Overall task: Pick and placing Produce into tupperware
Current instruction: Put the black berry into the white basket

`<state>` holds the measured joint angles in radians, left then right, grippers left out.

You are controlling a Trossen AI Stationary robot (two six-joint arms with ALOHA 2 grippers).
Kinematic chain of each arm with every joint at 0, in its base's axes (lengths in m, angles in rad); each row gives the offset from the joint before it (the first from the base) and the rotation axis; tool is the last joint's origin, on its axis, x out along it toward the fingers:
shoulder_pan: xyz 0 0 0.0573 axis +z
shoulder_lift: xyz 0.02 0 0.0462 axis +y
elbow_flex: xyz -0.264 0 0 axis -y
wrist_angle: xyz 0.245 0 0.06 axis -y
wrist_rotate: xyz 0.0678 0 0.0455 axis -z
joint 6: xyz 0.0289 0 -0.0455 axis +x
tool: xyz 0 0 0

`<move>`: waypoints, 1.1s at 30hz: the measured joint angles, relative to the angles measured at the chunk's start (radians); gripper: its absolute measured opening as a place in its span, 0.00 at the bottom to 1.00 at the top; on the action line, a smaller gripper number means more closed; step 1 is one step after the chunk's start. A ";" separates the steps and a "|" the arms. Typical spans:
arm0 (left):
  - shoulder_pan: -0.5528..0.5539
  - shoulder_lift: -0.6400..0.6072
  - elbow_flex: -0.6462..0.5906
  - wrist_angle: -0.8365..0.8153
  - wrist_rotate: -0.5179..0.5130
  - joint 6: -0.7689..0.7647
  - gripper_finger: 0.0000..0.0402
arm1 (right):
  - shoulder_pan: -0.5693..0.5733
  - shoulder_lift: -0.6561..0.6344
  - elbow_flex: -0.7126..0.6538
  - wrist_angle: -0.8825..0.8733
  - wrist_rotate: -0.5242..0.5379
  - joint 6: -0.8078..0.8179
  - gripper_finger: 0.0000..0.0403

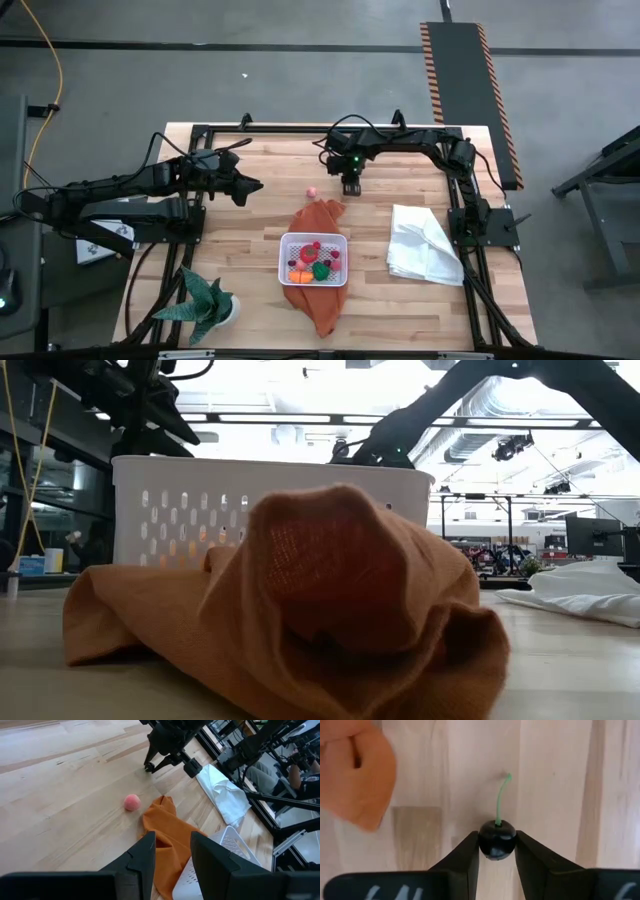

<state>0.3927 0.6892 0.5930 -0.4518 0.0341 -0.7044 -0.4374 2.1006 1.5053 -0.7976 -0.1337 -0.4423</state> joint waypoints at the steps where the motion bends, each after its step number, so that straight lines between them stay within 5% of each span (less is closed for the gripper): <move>1: 0.000 0.000 0.000 0.000 0.000 0.000 0.28 | 0.000 0.000 0.009 -0.020 0.000 0.000 0.22; 20: 0.000 0.000 0.000 0.000 0.000 0.016 0.28 | -0.001 0.000 0.432 -0.300 0.000 0.017 0.22; 33: 0.000 0.000 0.000 0.000 0.000 0.017 0.28 | -0.001 0.000 0.550 -0.413 0.000 0.087 0.22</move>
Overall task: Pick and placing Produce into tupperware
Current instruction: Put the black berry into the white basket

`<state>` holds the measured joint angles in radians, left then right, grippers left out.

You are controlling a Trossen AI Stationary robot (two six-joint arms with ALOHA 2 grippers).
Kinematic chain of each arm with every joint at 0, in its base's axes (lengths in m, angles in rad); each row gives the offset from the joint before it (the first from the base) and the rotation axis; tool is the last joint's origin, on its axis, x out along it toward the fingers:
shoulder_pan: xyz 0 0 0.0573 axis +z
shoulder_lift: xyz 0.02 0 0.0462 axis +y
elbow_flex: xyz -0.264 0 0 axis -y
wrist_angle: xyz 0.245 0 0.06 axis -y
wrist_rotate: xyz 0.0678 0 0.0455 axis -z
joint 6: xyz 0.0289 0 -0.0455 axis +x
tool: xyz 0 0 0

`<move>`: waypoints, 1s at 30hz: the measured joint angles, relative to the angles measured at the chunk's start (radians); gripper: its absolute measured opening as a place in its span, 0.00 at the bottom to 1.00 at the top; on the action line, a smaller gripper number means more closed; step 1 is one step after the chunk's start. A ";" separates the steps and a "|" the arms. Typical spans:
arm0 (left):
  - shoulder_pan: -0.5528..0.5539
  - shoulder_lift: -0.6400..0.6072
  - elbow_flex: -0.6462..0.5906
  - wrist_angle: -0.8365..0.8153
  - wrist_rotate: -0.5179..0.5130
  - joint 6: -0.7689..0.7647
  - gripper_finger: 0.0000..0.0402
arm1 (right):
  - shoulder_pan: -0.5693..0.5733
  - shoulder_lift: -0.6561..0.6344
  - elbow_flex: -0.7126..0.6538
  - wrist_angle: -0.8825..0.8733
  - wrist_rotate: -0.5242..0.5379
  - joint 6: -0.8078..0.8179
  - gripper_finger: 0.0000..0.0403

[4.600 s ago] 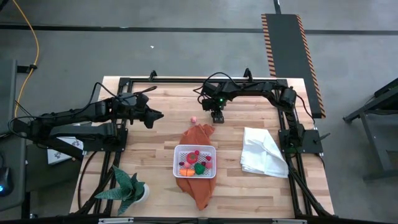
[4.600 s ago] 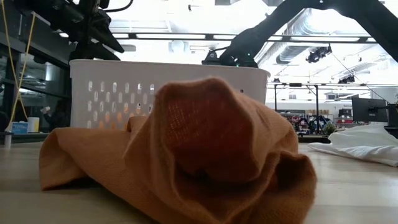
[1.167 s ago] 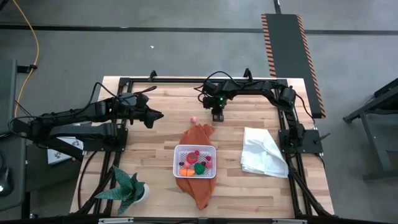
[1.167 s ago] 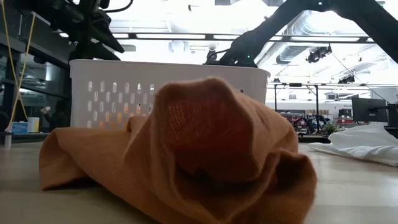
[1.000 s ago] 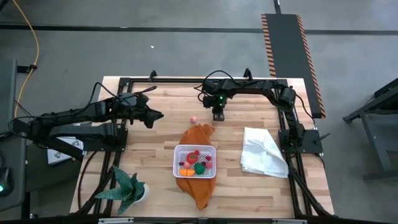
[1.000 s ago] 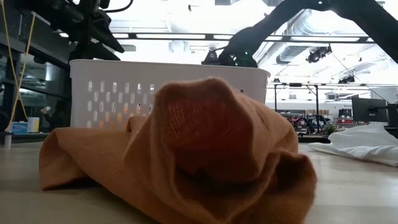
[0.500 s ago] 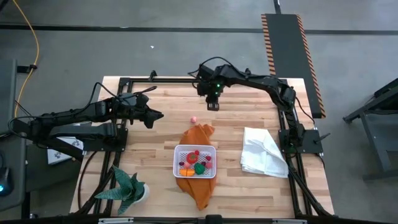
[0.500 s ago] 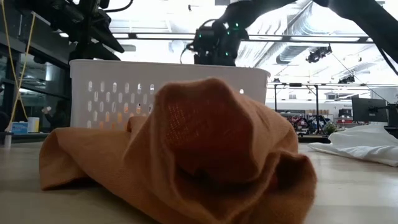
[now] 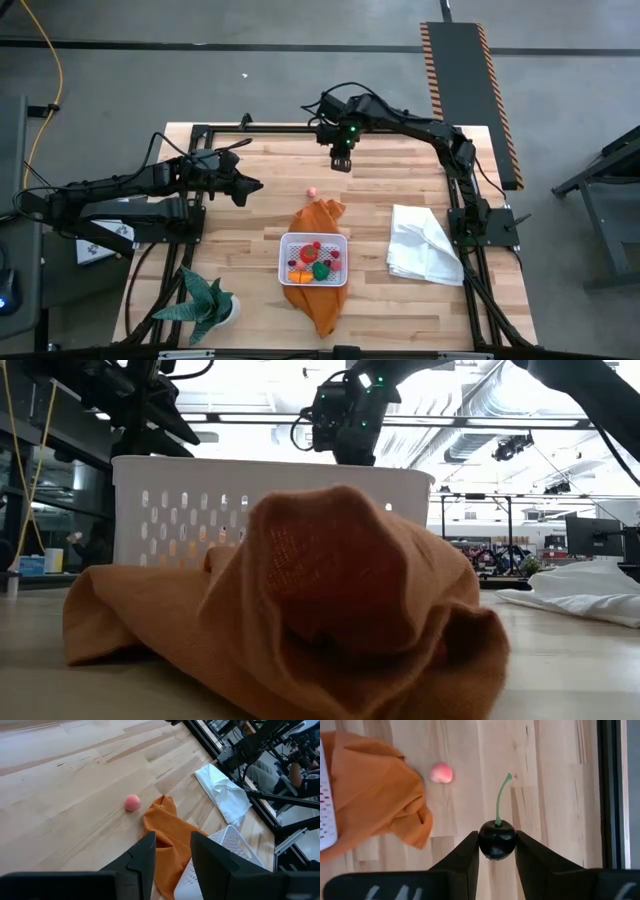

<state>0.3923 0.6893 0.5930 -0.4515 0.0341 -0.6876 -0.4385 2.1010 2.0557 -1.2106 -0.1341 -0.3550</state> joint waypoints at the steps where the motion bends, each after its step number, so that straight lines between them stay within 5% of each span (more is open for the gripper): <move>1: 0.000 0.000 0.000 0.000 0.000 0.000 0.28 | 0.000 0.000 0.007 -0.013 0.000 0.004 0.22; 19: 0.000 0.000 0.000 0.000 0.000 -0.016 0.28 | 0.023 0.001 0.299 -0.116 -0.117 0.041 0.22; 30: 0.000 0.000 0.000 0.004 0.000 -0.054 0.28 | 0.022 -0.116 0.268 -0.144 -0.144 0.014 0.22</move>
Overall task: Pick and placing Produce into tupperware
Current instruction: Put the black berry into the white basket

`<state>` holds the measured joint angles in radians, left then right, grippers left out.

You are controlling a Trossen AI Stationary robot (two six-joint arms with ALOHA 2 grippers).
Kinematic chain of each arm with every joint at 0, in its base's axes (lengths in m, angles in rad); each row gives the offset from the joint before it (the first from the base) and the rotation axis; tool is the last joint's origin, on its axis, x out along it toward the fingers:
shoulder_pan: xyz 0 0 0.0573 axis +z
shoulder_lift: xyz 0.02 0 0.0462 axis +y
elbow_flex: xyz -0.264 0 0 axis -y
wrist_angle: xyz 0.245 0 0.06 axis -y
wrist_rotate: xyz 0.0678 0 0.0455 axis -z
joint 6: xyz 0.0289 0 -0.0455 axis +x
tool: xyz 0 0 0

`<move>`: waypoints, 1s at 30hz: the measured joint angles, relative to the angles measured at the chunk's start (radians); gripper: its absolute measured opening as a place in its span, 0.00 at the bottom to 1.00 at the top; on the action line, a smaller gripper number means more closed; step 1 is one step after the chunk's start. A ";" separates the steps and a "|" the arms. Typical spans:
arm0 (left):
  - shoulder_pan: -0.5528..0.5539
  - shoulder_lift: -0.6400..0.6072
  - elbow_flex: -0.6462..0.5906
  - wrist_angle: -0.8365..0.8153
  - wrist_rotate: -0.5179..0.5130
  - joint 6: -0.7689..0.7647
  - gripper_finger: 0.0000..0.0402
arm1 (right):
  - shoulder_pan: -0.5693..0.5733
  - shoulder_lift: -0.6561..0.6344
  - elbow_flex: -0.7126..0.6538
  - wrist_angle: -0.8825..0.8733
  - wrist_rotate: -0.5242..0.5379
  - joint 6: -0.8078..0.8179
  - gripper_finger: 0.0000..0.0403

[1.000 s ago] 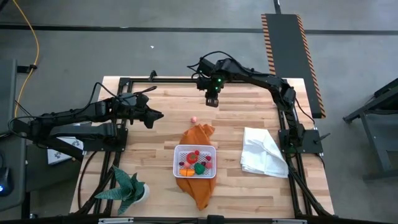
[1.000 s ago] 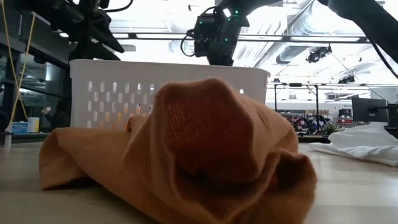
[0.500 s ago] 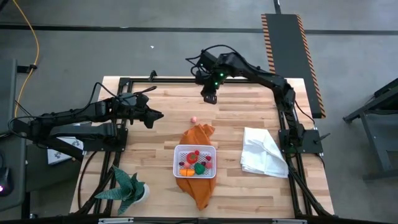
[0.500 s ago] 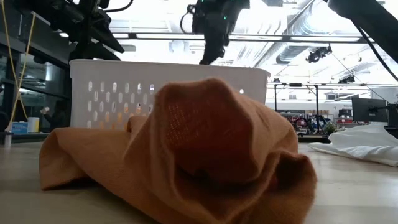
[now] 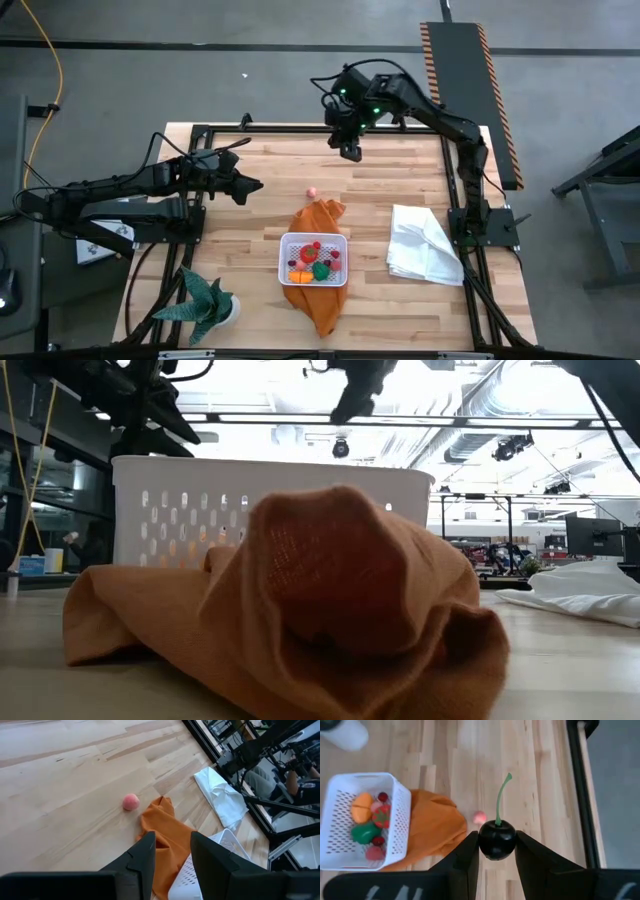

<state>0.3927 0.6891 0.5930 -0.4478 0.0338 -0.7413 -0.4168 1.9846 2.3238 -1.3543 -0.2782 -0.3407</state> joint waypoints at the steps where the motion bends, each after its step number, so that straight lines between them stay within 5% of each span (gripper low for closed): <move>1: 0.000 0.000 0.000 0.002 0.000 -0.001 0.28 | 0.000 -0.013 0.000 0.001 -0.005 0.000 0.22; 23: 0.000 0.000 0.000 0.005 0.000 -0.159 0.28 | -0.015 -0.381 0.000 -0.043 -0.085 0.000 0.22; 30: 0.000 0.000 0.000 0.005 0.000 -0.173 0.28 | 0.029 -0.477 -0.198 -0.026 -0.151 0.017 0.22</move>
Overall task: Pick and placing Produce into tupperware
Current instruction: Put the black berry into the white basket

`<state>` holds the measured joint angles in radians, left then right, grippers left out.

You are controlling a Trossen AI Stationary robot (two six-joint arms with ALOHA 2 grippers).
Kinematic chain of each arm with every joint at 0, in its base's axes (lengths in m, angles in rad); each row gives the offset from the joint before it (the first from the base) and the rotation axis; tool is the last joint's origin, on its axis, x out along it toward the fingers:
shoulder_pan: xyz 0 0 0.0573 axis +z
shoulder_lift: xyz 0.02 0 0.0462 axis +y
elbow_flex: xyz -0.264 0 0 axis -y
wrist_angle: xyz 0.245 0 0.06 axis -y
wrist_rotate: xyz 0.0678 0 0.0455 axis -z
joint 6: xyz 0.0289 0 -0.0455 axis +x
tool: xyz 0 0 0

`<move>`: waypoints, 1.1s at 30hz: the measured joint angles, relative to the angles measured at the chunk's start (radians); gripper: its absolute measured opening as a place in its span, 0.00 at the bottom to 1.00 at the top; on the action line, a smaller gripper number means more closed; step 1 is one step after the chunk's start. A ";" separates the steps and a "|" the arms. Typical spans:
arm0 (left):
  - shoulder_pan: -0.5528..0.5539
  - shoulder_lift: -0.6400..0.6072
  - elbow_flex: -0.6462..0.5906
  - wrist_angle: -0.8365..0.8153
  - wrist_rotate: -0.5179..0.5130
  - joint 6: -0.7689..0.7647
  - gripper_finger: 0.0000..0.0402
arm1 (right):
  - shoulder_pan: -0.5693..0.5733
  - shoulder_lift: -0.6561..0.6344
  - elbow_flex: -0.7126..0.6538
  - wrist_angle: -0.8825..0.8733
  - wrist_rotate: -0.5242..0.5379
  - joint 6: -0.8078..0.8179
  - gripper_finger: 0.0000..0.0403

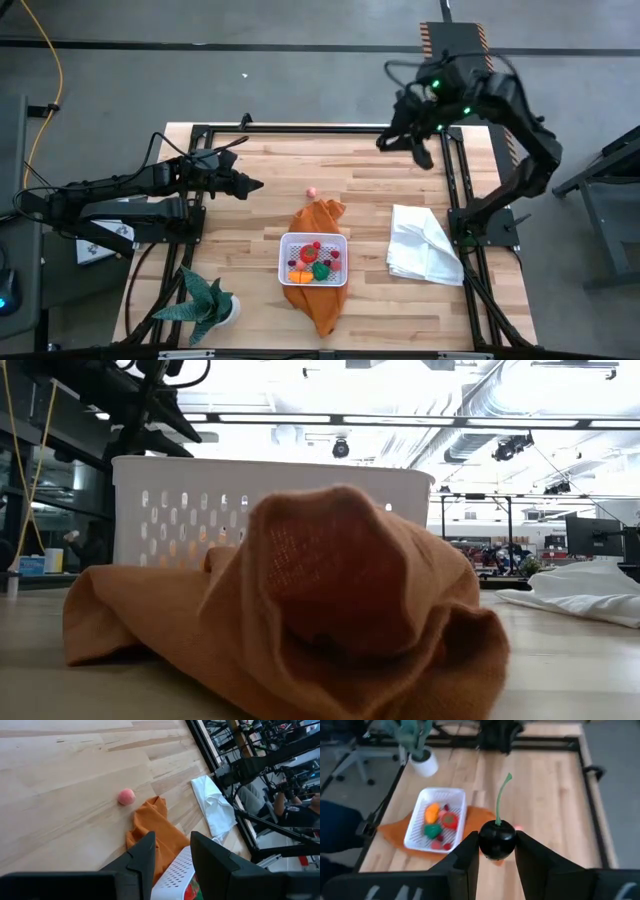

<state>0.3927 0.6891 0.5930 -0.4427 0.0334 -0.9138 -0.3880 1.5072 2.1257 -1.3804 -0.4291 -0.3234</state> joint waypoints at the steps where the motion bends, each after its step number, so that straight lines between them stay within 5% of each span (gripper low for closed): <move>1: 0.000 0.000 0.000 0.000 0.000 0.000 0.28 | 0.012 -0.016 -0.058 0.026 -0.003 0.009 0.22; 8: 0.000 0.000 0.000 -0.002 0.000 0.010 0.28 | 0.118 -0.099 -0.471 0.366 -0.008 0.135 0.22; 16: 0.000 0.000 0.000 -0.002 0.058 0.024 0.28 | 0.268 -0.098 -0.771 0.650 -0.007 0.341 0.22; 33: 0.000 0.000 0.000 -0.019 0.157 0.083 0.28 | 0.573 0.019 -0.853 0.900 0.238 0.634 0.22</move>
<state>0.3923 0.6895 0.5926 -0.4615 0.1903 -0.8308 0.1849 1.5258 1.2732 -0.4801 -0.1915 0.3108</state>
